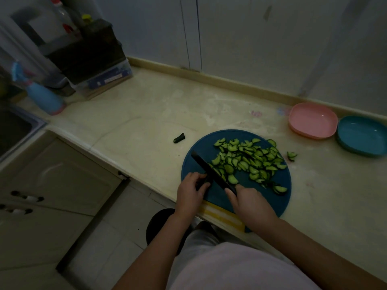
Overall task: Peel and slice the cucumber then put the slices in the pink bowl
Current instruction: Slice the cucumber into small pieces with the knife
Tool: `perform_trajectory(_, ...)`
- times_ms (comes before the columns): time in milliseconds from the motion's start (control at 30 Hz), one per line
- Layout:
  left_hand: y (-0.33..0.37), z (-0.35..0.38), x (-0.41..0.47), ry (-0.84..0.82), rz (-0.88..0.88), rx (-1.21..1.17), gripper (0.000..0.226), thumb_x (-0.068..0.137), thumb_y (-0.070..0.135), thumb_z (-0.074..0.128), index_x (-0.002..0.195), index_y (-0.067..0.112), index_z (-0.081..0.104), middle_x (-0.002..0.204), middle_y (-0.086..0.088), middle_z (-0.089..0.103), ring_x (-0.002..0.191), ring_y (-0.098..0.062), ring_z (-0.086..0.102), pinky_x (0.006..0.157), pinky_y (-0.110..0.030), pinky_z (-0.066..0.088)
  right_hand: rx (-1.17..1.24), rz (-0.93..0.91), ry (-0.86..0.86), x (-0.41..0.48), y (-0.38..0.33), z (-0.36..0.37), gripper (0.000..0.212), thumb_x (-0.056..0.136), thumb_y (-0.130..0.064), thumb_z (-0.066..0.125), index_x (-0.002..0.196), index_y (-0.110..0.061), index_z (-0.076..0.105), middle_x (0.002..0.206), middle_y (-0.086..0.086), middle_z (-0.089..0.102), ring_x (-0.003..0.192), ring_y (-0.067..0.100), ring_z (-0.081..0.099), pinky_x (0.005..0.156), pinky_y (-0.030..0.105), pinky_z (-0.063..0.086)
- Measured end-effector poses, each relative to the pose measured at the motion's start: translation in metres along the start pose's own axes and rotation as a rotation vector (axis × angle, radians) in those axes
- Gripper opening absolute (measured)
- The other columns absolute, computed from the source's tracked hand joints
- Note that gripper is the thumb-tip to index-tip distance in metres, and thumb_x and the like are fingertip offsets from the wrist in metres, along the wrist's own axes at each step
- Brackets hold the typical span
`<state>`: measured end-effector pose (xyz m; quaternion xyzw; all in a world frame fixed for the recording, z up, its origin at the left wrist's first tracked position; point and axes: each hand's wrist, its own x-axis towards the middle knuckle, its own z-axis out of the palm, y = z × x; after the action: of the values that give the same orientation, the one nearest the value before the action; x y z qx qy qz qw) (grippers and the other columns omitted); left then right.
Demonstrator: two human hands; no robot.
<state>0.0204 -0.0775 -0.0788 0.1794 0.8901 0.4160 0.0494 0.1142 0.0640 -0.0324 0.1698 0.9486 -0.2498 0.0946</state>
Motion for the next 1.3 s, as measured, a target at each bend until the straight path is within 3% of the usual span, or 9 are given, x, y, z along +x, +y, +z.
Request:
perform_trajectory(300,-0.0025,0.0008,0.0000,-0.017,-0.012,-0.022,0.017,0.081,0.014,0.071,0.097,0.010,0.066,0.086,0.003,0.057,0.080,-0.010,0.058,0.068,-0.010,0.040,0.040,0.013,-0.016,0.0007,0.0028,0.0050,0.037,0.098,-0.045,0.031,0.080,-0.017,0.046,0.065,-0.001,0.048,0.061,0.020,0.049,0.052,0.031,0.038)
perform_trajectory(467,-0.0032,0.0016,-0.0001,-0.002,-0.004,-0.010,0.016,0.080,0.014,0.071,0.095,0.009,0.066,0.085,0.004,0.057,0.079,-0.008,0.057,0.067,-0.010,0.039,0.031,0.010,-0.034,0.0029,-0.0008,0.0034,0.035,0.099,-0.043,0.031,0.080,-0.016,0.044,0.061,-0.006,0.039,0.062,0.020,0.048,0.055,0.028,0.035)
perform_trajectory(533,-0.0041,0.0023,-0.0003,0.003,0.000,-0.015,0.016,0.080,0.014,0.072,0.095,0.009,0.066,0.086,0.001,0.060,0.079,-0.009,0.058,0.068,-0.012,0.041,0.035,0.009,-0.040,0.0046,-0.0035,0.0041,0.034,0.099,-0.042,0.032,0.080,-0.016,0.044,0.064,-0.002,0.044,0.068,0.024,0.056,0.056,0.028,0.034)
perform_trajectory(633,-0.0047,0.0030,-0.0008,0.008,0.003,-0.037,0.017,0.080,0.013,0.072,0.096,0.009,0.067,0.088,0.000,0.061,0.080,-0.007,0.058,0.070,-0.004,0.040,0.031,0.016,-0.058,0.0082,-0.0050,0.0074,0.035,0.099,-0.042,0.032,0.081,-0.014,0.044,0.076,0.008,0.058,0.077,0.027,0.060,0.057,0.029,0.035)
perform_trajectory(767,-0.0061,0.0014,0.0004,-0.008,-0.004,-0.064,0.021,0.080,0.011,0.072,0.100,0.011,0.068,0.090,0.003,0.061,0.080,-0.005,0.059,0.072,-0.002,0.041,0.002,0.038,-0.062,0.0090,-0.0068,0.0097,0.039,0.099,-0.042,0.031,0.088,-0.011,0.051,0.086,0.011,0.063,0.080,0.028,0.060,0.057,0.029,0.035)
perform_trajectory(867,-0.0084,-0.0010,-0.0005,-0.023,-0.003,-0.109,0.024,0.081,0.010,0.070,0.104,0.014,0.068,0.092,0.010,0.061,0.086,-0.003,0.060,0.077,-0.006,0.044,-0.019,0.064,-0.054,0.0057,-0.0058,0.0080,0.038,0.100,-0.042,0.030,0.088,-0.012,0.050,0.081,0.008,0.058,0.082,0.027,0.060,0.058,0.029,0.035)
perform_trajectory(1000,-0.0081,-0.0024,-0.0001,-0.036,-0.030,-0.139,0.022,0.081,0.009,0.070,0.102,0.016,0.068,0.093,0.010,0.062,0.087,-0.004,0.062,0.080,-0.011,0.048,0.017,0.061,-0.039,0.0029,-0.0013,0.0086,0.036,0.099,-0.043,0.031,0.082,-0.015,0.044,0.065,-0.003,0.043,0.069,0.024,0.056,0.051,0.030,0.033)
perform_trajectory(1300,-0.0079,0.0003,-0.0002,-0.024,-0.084,-0.160,0.019,0.080,0.008,0.071,0.098,0.011,0.068,0.094,0.005,0.064,0.087,-0.006,0.063,0.079,-0.012,0.048,0.072,0.042,-0.017,0.0002,-0.0039,0.0043,0.036,0.099,-0.042,0.032,0.081,-0.015,0.047,0.066,-0.001,0.046,0.061,0.019,0.048,0.054,0.028,0.036)
